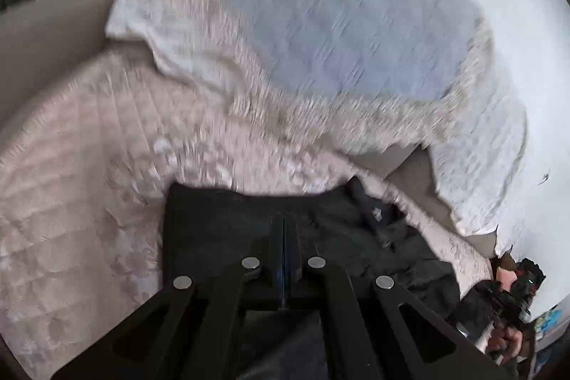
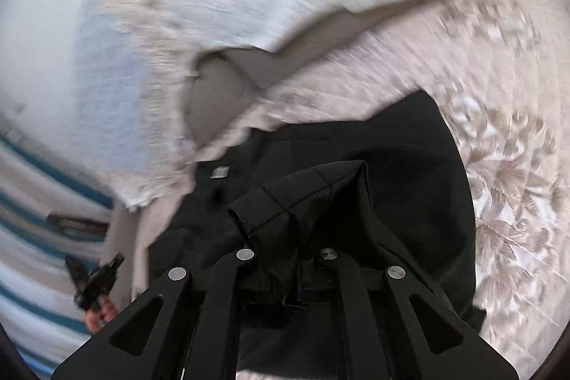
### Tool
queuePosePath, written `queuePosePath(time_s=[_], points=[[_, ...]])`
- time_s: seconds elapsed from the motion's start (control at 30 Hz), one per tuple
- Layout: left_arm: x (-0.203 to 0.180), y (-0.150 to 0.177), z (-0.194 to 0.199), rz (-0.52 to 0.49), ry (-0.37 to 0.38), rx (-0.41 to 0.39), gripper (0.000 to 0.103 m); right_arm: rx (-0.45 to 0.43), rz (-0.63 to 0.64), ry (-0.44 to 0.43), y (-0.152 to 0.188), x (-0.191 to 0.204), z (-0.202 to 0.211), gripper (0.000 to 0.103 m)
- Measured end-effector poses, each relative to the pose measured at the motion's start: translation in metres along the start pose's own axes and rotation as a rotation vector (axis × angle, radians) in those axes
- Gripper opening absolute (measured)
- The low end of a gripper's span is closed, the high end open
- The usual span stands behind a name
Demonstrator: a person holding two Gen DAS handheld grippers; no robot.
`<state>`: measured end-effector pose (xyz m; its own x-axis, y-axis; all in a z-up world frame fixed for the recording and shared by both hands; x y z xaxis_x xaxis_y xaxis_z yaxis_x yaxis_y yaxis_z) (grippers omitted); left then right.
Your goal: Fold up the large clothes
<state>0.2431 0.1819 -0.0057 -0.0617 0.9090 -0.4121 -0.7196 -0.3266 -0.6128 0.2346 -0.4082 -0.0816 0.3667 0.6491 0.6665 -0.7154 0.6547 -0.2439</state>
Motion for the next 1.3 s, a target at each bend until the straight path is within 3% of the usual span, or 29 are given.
queuePosePath(time_s=[0.07, 0.13, 0.17, 0.2, 0.37, 0.43, 0.6, 0.73, 0.77, 0.87, 0.97, 1.07, 1.17, 1.23, 1.3], points=[[-0.007, 0.007, -0.009, -0.07, -0.005, 0.039, 0.001, 0.034, -0.016, 0.015, 0.0, -0.013, -0.012, 0.014], [-0.018, 0.019, -0.015, -0.169, -0.03, 0.089, 0.019, 0.054, -0.007, 0.03, 0.003, -0.021, -0.018, 0.028], [-0.022, 0.025, -0.02, -0.202, -0.04, 0.126, 0.042, 0.049, 0.0, 0.043, 0.006, -0.024, -0.017, 0.031], [-0.024, 0.032, -0.025, -0.224, -0.037, 0.157, 0.055, 0.043, 0.015, 0.047, 0.008, -0.025, -0.015, 0.032], [-0.037, 0.057, -0.05, -0.327, -0.001, 0.309, 0.059, -0.006, 0.187, 0.062, 0.02, -0.013, 0.007, 0.047], [-0.049, 0.065, -0.06, -0.384, 0.019, 0.365, 0.059, -0.047, 0.244, 0.078, 0.017, -0.007, 0.016, 0.048], [-0.077, 0.077, -0.06, -0.496, 0.1, 0.399, 0.059, -0.091, 0.321, 0.123, 0.006, -0.014, 0.025, 0.055], [-0.08, 0.088, -0.071, -0.544, 0.058, 0.432, 0.059, -0.02, 0.375, 0.195, 0.004, -0.02, 0.006, 0.055], [-0.08, 0.088, -0.069, -0.539, 0.06, 0.424, 0.054, 0.001, 0.398, 0.213, 0.005, -0.019, -0.001, 0.055], [-0.084, 0.087, -0.061, -0.537, 0.079, 0.387, 0.014, 0.063, 0.454, 0.257, 0.009, -0.016, -0.018, 0.054], [-0.093, 0.084, -0.046, -0.564, 0.078, 0.332, 0.01, 0.106, 0.476, 0.313, 0.013, -0.014, -0.028, 0.003], [-0.098, 0.065, -0.014, -0.559, 0.076, 0.195, 0.009, 0.015, 0.51, 0.212, 0.014, 0.005, -0.003, 0.003], [-0.087, 0.034, 0.015, -0.483, 0.068, 0.028, 0.009, -0.09, 0.464, 0.097, 0.003, 0.014, 0.025, 0.003], [-0.066, 0.01, 0.023, -0.368, 0.054, -0.063, 0.009, -0.145, 0.415, 0.086, -0.008, 0.009, 0.031, 0.003], [-0.044, -0.007, 0.019, -0.273, 0.019, -0.117, 0.009, -0.178, 0.355, 0.128, -0.019, -0.002, 0.025, 0.003]])
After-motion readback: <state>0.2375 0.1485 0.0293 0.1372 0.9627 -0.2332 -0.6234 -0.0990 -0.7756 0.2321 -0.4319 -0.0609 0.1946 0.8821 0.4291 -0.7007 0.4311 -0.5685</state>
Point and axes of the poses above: each gripper's, at about its wrist camera, not at the fingertips, and z roughly against the way its jaws point, x to its left, y to its underside, the point moved 3 cm from there along -z, roughly the way its jaws point, and after that the axes turned 10 degrees about -z, right-handed, at the moved point
